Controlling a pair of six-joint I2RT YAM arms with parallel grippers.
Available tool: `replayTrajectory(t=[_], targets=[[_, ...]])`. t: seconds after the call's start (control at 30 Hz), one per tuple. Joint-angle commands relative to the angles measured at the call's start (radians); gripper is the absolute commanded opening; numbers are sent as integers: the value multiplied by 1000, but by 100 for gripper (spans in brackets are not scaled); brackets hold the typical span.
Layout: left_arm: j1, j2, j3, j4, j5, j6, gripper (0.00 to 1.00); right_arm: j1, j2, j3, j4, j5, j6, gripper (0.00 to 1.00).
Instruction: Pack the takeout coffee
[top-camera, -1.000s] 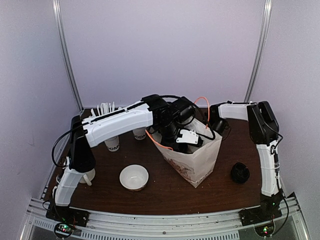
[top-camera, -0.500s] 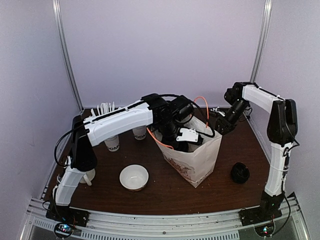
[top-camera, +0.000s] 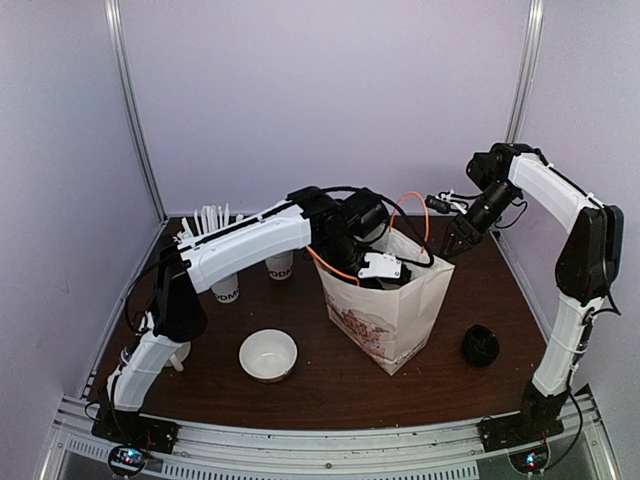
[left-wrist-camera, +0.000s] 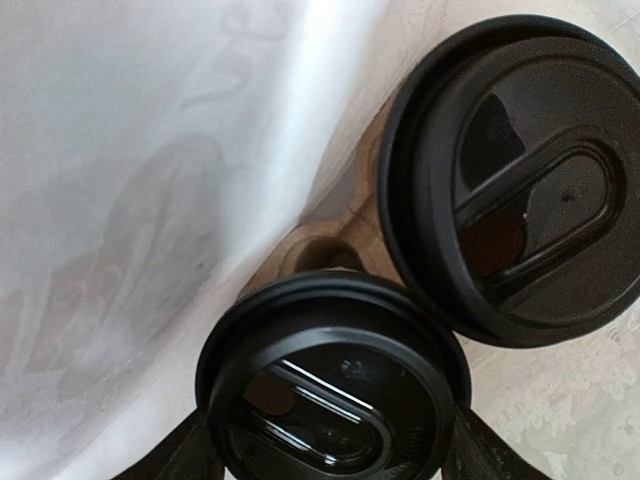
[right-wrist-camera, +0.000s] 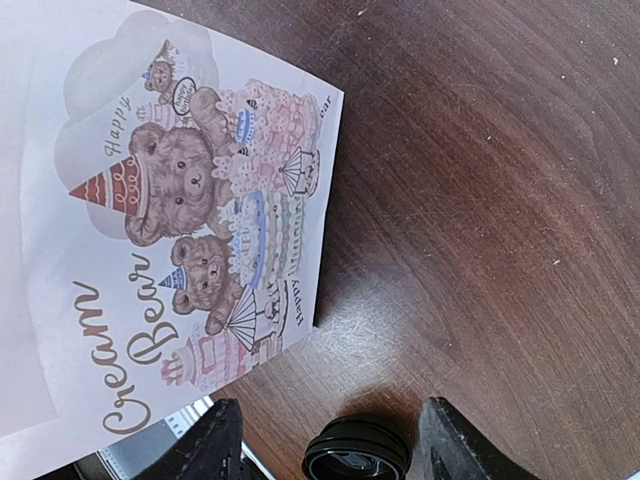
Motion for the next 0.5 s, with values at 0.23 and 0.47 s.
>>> replayTrajectory(t=[0.23,0.47], targets=[[-45,48,-84,-110,-59,-53,47,-5,-71,-27,-21,-54,-21,64],[-44,61,-34,-200,-1,-111,46,-5,-79,-54,-13,-77,-36,64]])
